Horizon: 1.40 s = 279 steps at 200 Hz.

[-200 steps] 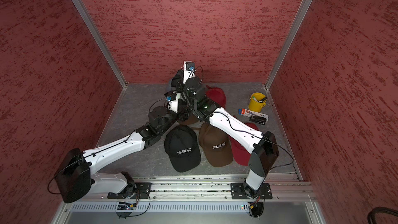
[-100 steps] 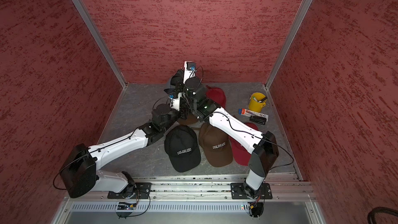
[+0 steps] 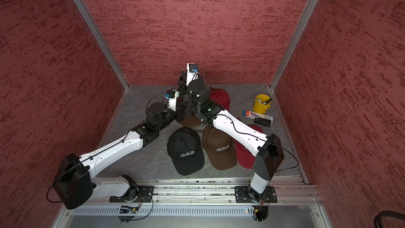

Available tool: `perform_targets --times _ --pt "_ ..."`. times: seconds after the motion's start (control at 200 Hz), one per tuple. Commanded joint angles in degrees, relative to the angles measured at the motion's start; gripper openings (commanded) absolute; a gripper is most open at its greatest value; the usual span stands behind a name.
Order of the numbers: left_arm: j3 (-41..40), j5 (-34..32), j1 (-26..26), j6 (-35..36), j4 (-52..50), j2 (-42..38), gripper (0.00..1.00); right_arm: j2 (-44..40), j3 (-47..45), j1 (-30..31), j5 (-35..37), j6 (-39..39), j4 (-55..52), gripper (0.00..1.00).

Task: Open the adjustable buckle of the baseball cap
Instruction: Place the baseball cap at the center of the board.

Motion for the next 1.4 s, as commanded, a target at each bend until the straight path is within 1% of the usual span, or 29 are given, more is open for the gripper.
perform_targets --times 0.0,0.055,0.095,0.17,0.25,0.381,0.481,0.591,0.691,0.807,0.937,1.012,1.062,1.187,1.237,1.282,1.343,1.393 --pt "0.0 10.1 4.7 -3.3 -5.4 -2.5 0.0 -2.6 -3.2 0.3 -3.0 -4.5 4.4 0.37" --pt "-0.3 13.1 7.5 -4.2 -7.8 -3.6 0.0 -3.4 -4.1 0.3 -4.3 -5.6 5.2 0.47" --pt "-0.7 14.6 9.6 -5.3 -9.3 -4.4 0.0 -4.4 -4.9 0.3 -6.3 -6.3 6.2 0.54" --pt "-1.7 18.8 13.9 -7.7 -10.1 -5.6 0.0 -5.9 -7.5 0.2 -11.3 -7.8 9.2 0.6" --pt "-1.7 23.1 17.7 -9.3 -11.2 -5.7 0.0 -6.0 -8.3 0.3 -12.5 -7.2 9.3 0.65" --pt "-1.3 30.6 24.4 -10.2 -13.8 -4.8 0.0 -6.7 -9.9 0.3 -12.3 -6.4 8.8 0.68" --pt "-2.3 37.3 30.4 -12.2 -13.0 -3.6 0.0 -8.3 -12.6 0.3 -10.9 -6.7 9.6 0.68" --pt "-4.2 41.6 35.1 -13.3 -10.2 -2.1 0.0 -10.0 -15.7 0.3 -9.0 -7.1 10.2 0.69" --pt "-5.5 44.4 38.4 -14.5 -6.5 1.1 0.0 -11.6 -18.2 0.3 -8.0 -6.7 10.1 0.69" --pt "-6.6 47.5 41.0 -15.9 0.4 6.4 0.0 -12.9 -20.3 0.3 -7.3 -6.1 10.4 0.69" --pt "-6.7 49.1 41.3 -17.9 8.6 13.3 0.0 -13.0 -21.4 0.3 -7.9 -6.0 10.7 0.69" --pt "-6.3 51.0 41.8 -21.0 13.9 17.8 0.0 -13.0 -21.6 0.3 -7.8 -5.9 10.3 0.7" --pt "-6.5 52.5 41.9 -23.0 19.4 20.6 0.0 -14.6 -21.7 0.3 -7.6 -6.0 10.0 0.7" --pt "-7.9 56.2 43.3 -29.0 31.8 28.1 0.0 -15.4 -22.6 0.3 -7.1 -6.6 9.4 0.7" --pt "-7.2 57.5 44.1 -30.6 32.6 30.9 0.0 -15.7 -22.8 0.3 -6.8 -6.7 8.9 0.7" --pt "-7.1 58.0 44.7 -30.7 32.6 32.3 0.0 -16.0 -23.1 0.3 -6.5 -7.1 8.4 0.7" --pt "-7.0 57.8 45.1 -28.7 29.4 32.6 0.0 -16.4 -23.6 0.2 -5.8 -7.6 7.8 0.71" --pt "-6.8 56.9 45.3 -25.0 23.4 31.6 0.01 -16.8 -24.0 0.1 -5.2 -7.9 7.5 0.71"
